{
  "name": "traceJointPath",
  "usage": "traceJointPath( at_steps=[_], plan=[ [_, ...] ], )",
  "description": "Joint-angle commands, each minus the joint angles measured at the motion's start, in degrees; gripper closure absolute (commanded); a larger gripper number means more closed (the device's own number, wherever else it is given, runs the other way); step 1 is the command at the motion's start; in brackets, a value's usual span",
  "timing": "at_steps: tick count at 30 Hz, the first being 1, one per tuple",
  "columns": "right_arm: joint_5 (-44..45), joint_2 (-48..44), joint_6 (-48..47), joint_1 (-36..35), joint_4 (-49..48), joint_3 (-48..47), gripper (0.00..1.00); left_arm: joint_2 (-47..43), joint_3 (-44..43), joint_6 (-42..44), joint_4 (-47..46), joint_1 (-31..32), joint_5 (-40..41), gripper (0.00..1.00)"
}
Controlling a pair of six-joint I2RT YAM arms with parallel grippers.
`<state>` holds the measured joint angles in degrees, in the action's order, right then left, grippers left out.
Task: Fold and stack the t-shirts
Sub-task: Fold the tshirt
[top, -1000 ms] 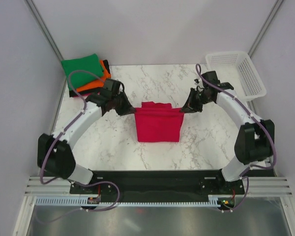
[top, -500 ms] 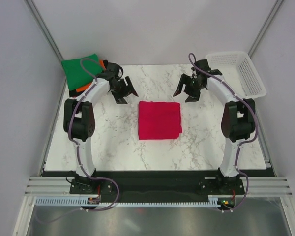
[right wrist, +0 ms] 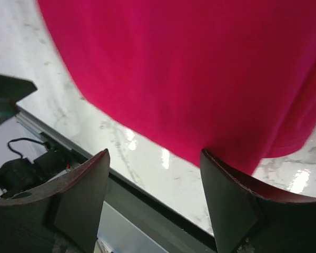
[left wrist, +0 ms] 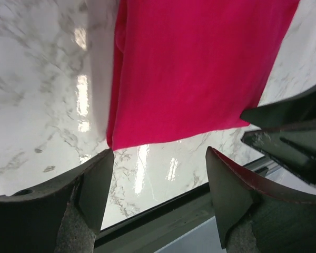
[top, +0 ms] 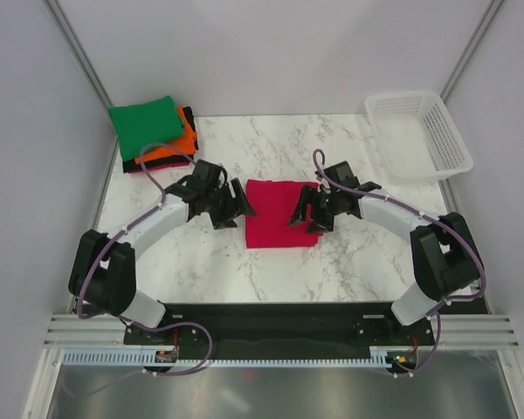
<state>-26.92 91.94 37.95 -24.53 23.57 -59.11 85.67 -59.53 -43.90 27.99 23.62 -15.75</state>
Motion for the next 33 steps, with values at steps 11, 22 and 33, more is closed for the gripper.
traceJointPath(
  at_steps=[11, 22, 33],
  plan=[
    [4.8, 2.8, -6.1, 1.0, -5.7, 12.6, 0.22, 11.2, 11.4, -4.5, -15.6, 7.5, 1.2, 0.29],
    [7.8, -5.5, -12.6, 7.3, 7.6, -2.8, 0.02, -8.3, -2.9, 5.9, 13.5, 7.7, 14.6, 0.23],
    [-6.5, 12.3, -11.3, 15.7, -6.9, -10.4, 0.04, -27.7, -4.4, 13.3, 24.7, 7.3, 23.2, 0.22]
  ],
)
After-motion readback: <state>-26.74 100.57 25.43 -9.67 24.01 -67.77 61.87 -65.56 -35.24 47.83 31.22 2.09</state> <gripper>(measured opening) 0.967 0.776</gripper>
